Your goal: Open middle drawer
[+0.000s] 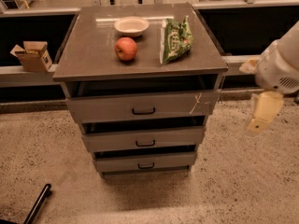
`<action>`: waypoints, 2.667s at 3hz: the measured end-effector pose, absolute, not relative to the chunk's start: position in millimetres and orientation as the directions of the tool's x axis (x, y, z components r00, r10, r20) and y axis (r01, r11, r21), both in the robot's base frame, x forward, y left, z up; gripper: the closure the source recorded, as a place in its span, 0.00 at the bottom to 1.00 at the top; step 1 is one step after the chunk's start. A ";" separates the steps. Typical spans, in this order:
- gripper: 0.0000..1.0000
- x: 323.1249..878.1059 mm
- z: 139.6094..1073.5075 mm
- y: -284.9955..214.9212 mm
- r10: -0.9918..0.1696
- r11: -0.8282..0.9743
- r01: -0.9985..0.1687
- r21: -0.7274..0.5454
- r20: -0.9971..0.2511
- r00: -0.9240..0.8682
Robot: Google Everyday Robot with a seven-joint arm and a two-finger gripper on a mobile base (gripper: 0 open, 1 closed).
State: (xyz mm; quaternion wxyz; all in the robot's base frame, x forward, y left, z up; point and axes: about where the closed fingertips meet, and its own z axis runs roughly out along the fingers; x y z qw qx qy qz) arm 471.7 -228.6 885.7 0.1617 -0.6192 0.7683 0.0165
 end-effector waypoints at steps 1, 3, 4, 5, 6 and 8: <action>0.00 474.9 815.6 -232.4 -0.954 0.207 -0.970 -0.131 -0.247 -0.171; 0.00 469.1 803.9 -230.2 -0.959 0.196 -0.973 -0.126 -0.232 -0.163; 0.00 490.3 762.9 -220.0 -0.960 0.168 -0.977 -0.133 -0.247 -0.132; 0.00 544.3 674.3 -204.0 -0.948 0.193 -0.971 -0.144 -0.281 -0.147; 0.00 544.3 674.3 -204.0 -0.948 0.193 -0.971 -0.144 -0.281 -0.147; 0.00 554.7 617.8 -190.1 -0.919 0.108 -0.989 -0.105 -0.391 -0.059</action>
Offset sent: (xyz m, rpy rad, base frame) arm 0.0031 -0.0034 -0.0632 -0.0123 0.0437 0.0218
